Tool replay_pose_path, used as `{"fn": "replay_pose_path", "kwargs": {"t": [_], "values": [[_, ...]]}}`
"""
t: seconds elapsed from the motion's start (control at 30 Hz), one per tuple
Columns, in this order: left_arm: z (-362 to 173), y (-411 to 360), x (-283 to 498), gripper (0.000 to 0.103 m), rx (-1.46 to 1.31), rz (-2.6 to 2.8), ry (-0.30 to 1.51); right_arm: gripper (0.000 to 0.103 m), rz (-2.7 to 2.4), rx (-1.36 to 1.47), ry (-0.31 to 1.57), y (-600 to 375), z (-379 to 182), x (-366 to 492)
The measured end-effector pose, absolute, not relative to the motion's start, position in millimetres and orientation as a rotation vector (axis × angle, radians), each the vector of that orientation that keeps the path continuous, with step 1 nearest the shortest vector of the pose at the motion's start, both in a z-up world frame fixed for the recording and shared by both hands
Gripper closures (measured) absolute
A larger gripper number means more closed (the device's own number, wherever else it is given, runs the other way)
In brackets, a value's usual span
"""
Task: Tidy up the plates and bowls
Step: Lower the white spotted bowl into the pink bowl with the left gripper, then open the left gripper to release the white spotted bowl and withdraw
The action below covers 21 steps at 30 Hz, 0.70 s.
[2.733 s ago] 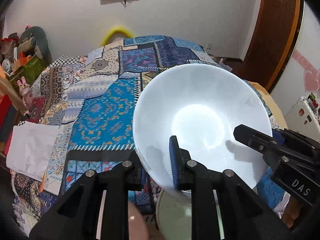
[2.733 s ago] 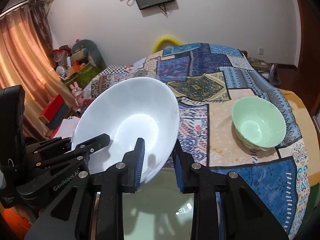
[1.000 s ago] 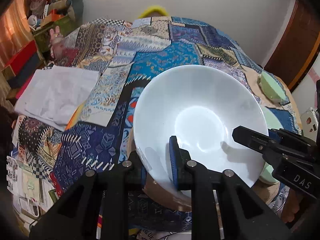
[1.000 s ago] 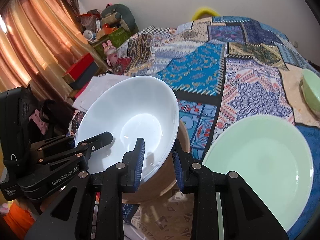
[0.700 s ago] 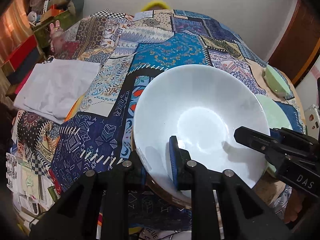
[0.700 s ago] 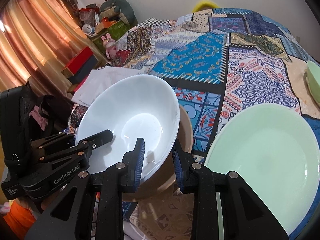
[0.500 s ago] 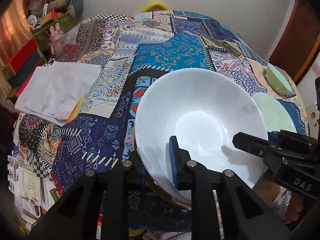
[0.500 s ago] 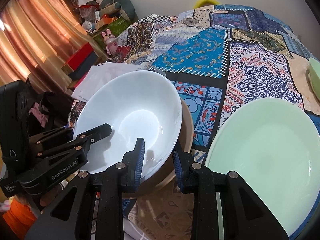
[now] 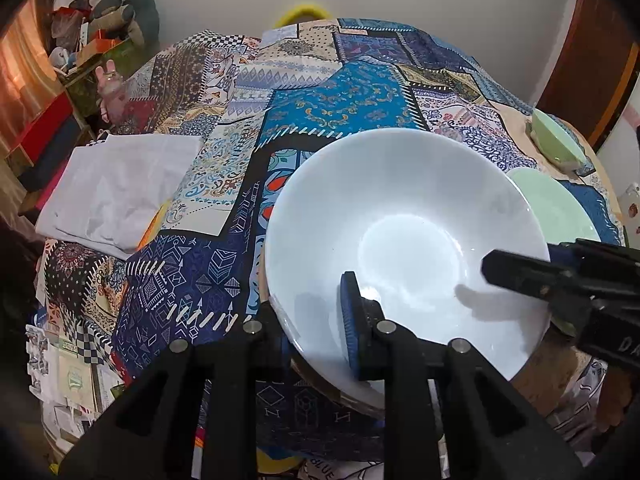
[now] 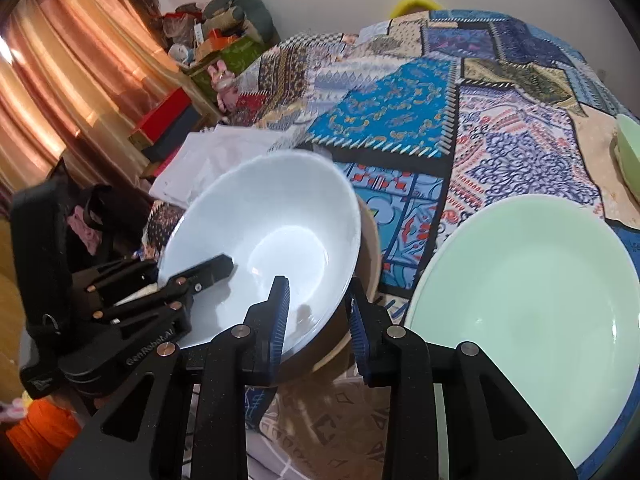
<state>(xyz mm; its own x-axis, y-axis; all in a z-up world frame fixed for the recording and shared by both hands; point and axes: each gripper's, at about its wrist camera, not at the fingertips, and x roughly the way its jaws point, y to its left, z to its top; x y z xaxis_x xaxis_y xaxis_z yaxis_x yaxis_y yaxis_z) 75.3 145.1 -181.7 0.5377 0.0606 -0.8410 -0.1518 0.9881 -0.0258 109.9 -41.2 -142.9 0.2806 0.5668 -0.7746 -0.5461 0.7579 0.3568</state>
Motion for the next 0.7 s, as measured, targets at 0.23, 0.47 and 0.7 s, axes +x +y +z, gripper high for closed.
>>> {"fn": "replay_pose_path", "kwargs": {"t": [0.23,0.47,0.7], "values": [[-184,142,78,0.08,-0.072,0.135,1.016,0.074,0.719,0.009,1.025,-44,-141,109],[-187,132,82,0.075,-0.04,0.12,1.037,0.069,0.714,-0.007,1.004,-52,-140,109],[-179,129,84,0.059,-0.052,0.108,1.062,0.067,0.714,0.001,1.001,-57,-137,109]]}}
